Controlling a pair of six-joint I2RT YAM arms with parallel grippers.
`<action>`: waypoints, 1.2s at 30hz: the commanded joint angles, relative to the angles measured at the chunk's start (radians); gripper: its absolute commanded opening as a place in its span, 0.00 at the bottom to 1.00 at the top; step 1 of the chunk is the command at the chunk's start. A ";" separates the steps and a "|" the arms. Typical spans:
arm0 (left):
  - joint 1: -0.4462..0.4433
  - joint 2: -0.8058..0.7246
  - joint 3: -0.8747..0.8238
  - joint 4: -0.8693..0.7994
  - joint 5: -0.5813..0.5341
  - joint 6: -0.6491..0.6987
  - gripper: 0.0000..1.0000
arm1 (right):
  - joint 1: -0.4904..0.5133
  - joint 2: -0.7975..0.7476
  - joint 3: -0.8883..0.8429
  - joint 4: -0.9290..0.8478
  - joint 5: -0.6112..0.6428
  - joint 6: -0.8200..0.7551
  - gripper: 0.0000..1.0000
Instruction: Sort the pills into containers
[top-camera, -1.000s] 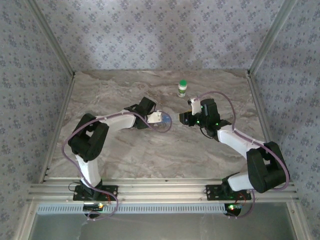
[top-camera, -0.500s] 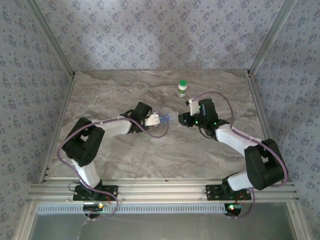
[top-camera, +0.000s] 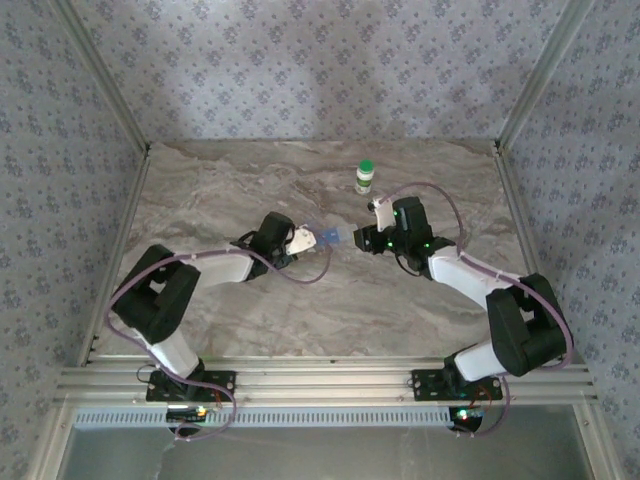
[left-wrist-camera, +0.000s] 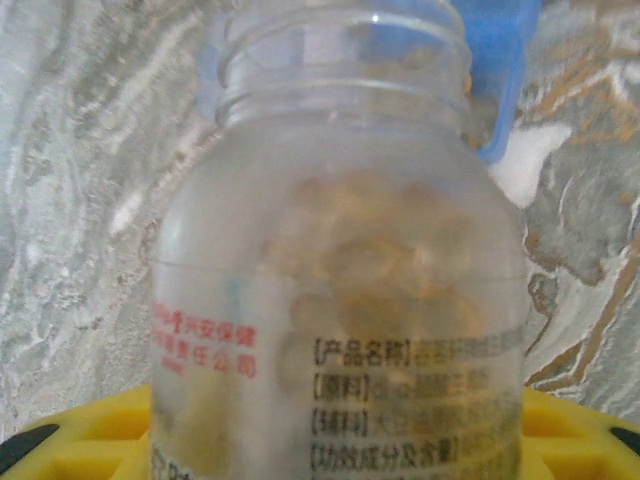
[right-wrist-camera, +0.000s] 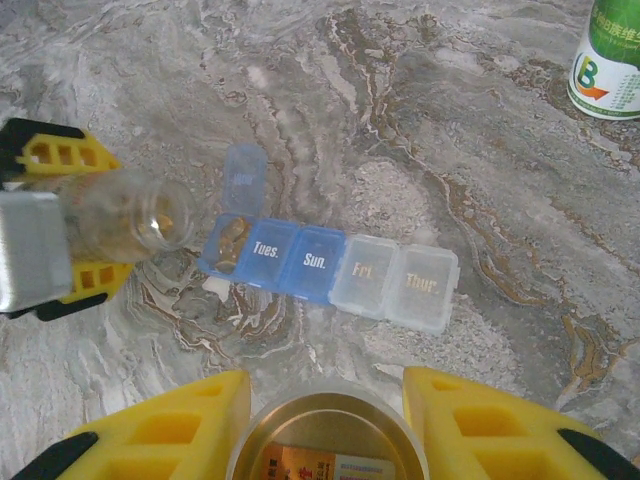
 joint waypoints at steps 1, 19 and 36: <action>0.001 -0.086 -0.040 0.143 0.079 -0.078 0.03 | 0.008 0.011 0.042 -0.029 -0.004 -0.027 0.00; 0.040 -0.289 -0.133 0.599 0.755 -0.377 0.04 | 0.009 -0.137 0.419 -0.403 -0.535 -0.377 0.00; 0.042 -0.340 -0.164 0.731 0.883 -0.466 0.04 | 0.084 -0.123 0.382 -0.252 -0.611 -0.527 0.00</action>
